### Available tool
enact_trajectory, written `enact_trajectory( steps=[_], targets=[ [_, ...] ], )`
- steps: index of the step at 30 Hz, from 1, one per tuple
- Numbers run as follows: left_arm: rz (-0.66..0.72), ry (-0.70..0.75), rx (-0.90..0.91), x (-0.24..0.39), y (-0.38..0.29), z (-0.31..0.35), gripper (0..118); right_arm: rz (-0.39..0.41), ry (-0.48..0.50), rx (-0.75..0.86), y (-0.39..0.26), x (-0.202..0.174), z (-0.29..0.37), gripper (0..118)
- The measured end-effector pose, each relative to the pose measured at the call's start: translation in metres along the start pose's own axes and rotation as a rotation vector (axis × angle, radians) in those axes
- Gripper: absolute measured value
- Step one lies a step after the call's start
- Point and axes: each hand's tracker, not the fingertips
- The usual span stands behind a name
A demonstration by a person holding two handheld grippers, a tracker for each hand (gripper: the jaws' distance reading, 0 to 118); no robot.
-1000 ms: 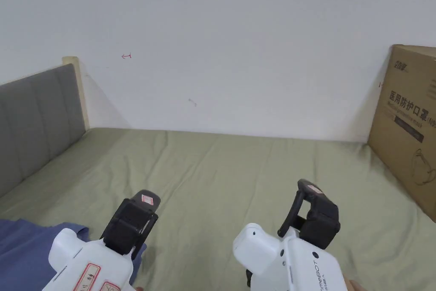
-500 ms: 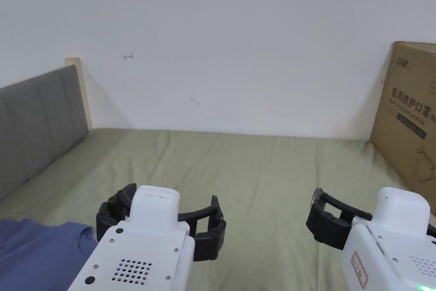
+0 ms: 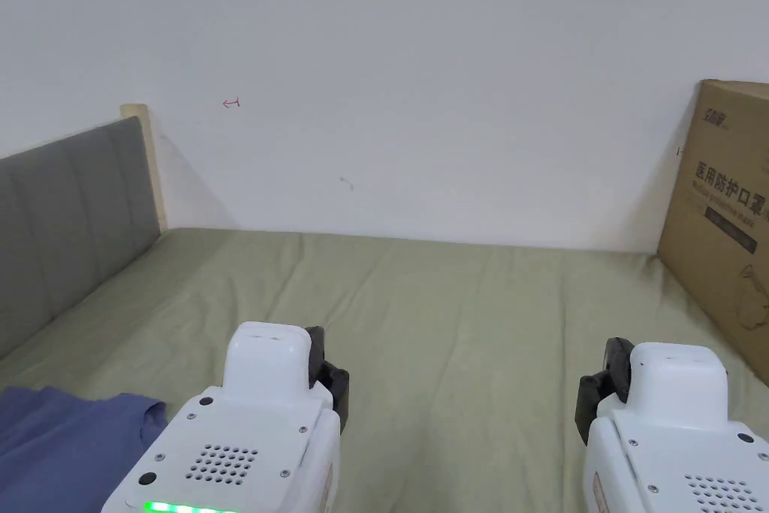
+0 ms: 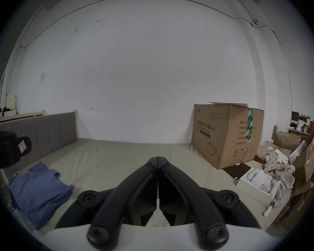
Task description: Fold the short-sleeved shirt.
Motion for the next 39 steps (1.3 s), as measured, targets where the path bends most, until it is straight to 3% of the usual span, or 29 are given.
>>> enact_trajectory(
  steps=[3, 7, 13, 17, 20, 26, 27, 28, 29, 30, 31, 32, 37, 39],
  targets=[
    [0.014, 0.003, -0.013, -0.011, 0.003, 0.001, 0, -0.053, 0.073, -0.023, 0.001, -0.005, -0.002, 0],
    [0.034, 0.117, -0.007, -0.047, 0.009, 0.015, 0, -0.023, 0.178, -0.022, 0.008, -0.031, -0.007, 0],
    [0.065, 0.420, -0.042, -0.121, 0.000, 0.048, 0, -0.028, 0.416, -0.053, 0.012, -0.106, -0.014, 0],
    [0.102, 0.501, -0.105, -0.161, -0.018, 0.062, 0, 0.024, 0.549, -0.092, 0.003, -0.157, -0.013, 0],
    [0.114, 0.543, -0.148, -0.183, -0.030, 0.056, 0, 0.028, 0.606, -0.139, -0.005, -0.179, -0.019, 0],
    [0.200, 0.552, -0.308, -0.235, -0.086, -0.009, 2, 0.070, 0.602, -0.205, -0.026, -0.193, -0.045, 0],
    [0.234, 0.527, -0.360, -0.246, -0.100, -0.026, 15, 0.075, 0.590, -0.228, -0.032, -0.194, -0.051, 0],
    [0.265, 0.519, -0.419, -0.255, -0.115, -0.042, 37, 0.079, 0.574, -0.249, -0.037, -0.194, -0.056, 0],
    [0.301, 0.505, -0.507, -0.264, -0.129, -0.058, 71, 0.083, 0.567, -0.279, -0.043, -0.194, -0.062, 0],
    [0.320, 0.488, -0.581, -0.270, -0.143, -0.075, 91, 0.079, 0.565, -0.305, -0.049, -0.193, -0.069, 0],
    [0.331, 0.459, -0.603, -0.273, -0.156, -0.086, 103, 0.072, 0.559, -0.326, -0.054, -0.192, -0.075, 0],
    [0.332, 0.441, -0.615, -0.273, -0.168, -0.097, 109, 0.070, 0.554, -0.346, -0.059, -0.191, -0.081, 0],
    [0.292, 0.331, -0.820, -0.266, -0.225, -0.162, 107, 0.092, 0.514, -0.412, -0.080, -0.187, -0.108, 0],
    [0.196, 0.329, -0.941, -0.253, -0.247, -0.185, 112, 0.096, 0.511, -0.439, -0.086, -0.185, -0.116, 0]
  ],
)
